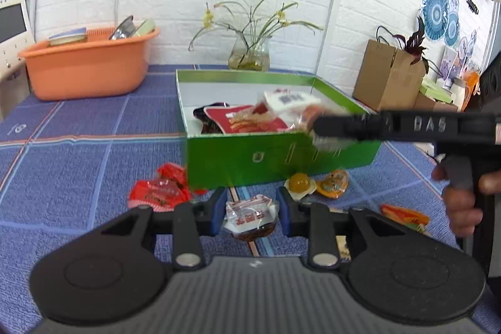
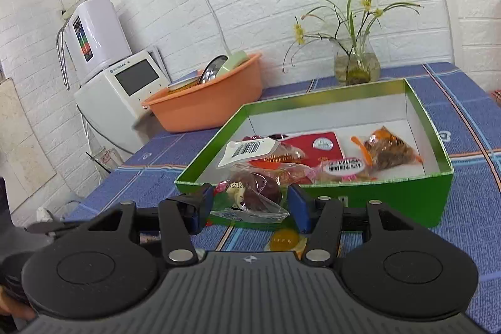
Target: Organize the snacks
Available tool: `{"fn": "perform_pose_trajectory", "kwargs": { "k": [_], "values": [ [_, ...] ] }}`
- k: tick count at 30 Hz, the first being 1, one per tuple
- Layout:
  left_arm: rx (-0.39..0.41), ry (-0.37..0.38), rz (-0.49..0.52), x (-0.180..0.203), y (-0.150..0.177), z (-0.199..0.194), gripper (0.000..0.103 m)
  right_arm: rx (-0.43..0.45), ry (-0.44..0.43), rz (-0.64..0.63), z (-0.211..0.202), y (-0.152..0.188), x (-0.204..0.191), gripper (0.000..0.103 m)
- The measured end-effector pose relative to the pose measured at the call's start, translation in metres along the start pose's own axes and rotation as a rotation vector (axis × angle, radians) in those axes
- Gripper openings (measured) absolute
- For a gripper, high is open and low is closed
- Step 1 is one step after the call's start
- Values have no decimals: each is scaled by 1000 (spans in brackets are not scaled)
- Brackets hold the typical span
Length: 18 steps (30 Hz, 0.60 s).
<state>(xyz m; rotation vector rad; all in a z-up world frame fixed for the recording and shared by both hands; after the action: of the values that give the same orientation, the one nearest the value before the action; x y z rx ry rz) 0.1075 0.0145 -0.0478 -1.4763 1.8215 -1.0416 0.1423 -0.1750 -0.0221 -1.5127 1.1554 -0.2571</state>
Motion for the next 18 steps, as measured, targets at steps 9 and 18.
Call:
{"fn": "perform_pose_trajectory", "kwargs": {
  "k": [9, 18],
  "values": [
    [-39, 31, -52, -7, 5, 11, 30, 99, 34, 85, 18, -31, 18, 89],
    [-133, 8, 122, -2, 35, 5, 60, 180, 37, 226, -28, -23, 34, 89]
  ]
}}
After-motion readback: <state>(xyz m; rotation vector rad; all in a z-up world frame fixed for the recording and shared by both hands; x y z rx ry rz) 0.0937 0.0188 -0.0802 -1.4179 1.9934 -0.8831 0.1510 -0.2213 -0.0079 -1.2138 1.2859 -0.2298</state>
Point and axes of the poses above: each gripper's, at about its wrist camera, not at the fingertips, and z roughly the way its jaws point, x to its right, y to its underside, the point moved 5 cm from there along z, roughly the way its jaws point, and after that the axes turned 11 degrees about -y, right-handed, at the moved point
